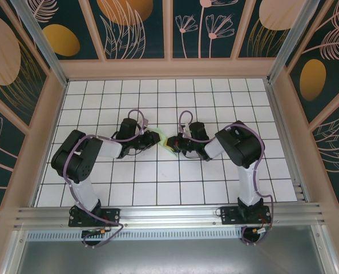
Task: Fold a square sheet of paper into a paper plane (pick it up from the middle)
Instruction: Fold the wing for the fifth time at the center of the table.
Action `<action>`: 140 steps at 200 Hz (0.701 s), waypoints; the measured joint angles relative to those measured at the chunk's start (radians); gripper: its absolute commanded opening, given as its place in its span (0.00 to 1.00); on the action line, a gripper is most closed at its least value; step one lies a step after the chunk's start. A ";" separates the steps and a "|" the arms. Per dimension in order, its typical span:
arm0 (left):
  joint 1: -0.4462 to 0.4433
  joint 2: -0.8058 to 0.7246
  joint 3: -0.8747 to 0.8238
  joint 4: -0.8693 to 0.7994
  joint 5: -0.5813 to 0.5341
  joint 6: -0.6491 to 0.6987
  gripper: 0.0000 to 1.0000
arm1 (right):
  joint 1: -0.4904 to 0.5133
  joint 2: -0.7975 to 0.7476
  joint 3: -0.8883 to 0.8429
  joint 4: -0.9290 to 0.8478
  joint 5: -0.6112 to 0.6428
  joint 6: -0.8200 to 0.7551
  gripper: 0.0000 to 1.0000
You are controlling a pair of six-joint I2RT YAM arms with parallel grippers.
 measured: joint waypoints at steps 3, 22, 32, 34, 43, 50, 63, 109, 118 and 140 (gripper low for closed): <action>0.000 0.003 0.001 0.000 0.000 0.000 0.25 | 0.000 0.000 0.001 -0.003 0.000 -0.002 0.00; 0.000 0.019 0.009 -0.005 0.000 0.000 0.24 | 0.000 0.000 0.011 -0.026 0.000 -0.014 0.00; 0.000 0.025 0.015 -0.010 -0.002 0.000 0.23 | 0.000 0.000 0.016 -0.034 0.000 -0.017 0.00; 0.000 0.026 0.016 -0.011 -0.003 0.000 0.23 | 0.000 0.000 0.017 -0.036 0.000 -0.017 0.00; 0.000 0.031 0.022 -0.014 -0.003 0.000 0.23 | 0.000 0.000 0.020 -0.044 0.000 -0.018 0.00; 0.000 0.034 0.025 -0.017 -0.004 0.000 0.22 | 0.000 0.000 0.023 -0.051 0.000 -0.019 0.00; 0.000 0.037 0.031 -0.025 -0.006 0.000 0.21 | 0.000 0.000 0.027 -0.059 0.000 -0.022 0.00; -0.001 0.056 0.059 -0.078 -0.036 0.008 0.17 | -0.001 0.000 0.043 -0.091 -0.005 -0.034 0.00; -0.001 0.061 0.066 -0.089 -0.042 0.008 0.16 | -0.002 0.000 0.048 -0.103 -0.008 -0.040 0.01; -0.002 0.066 0.077 -0.109 -0.051 0.007 0.15 | -0.003 0.000 0.064 -0.134 -0.015 -0.053 0.07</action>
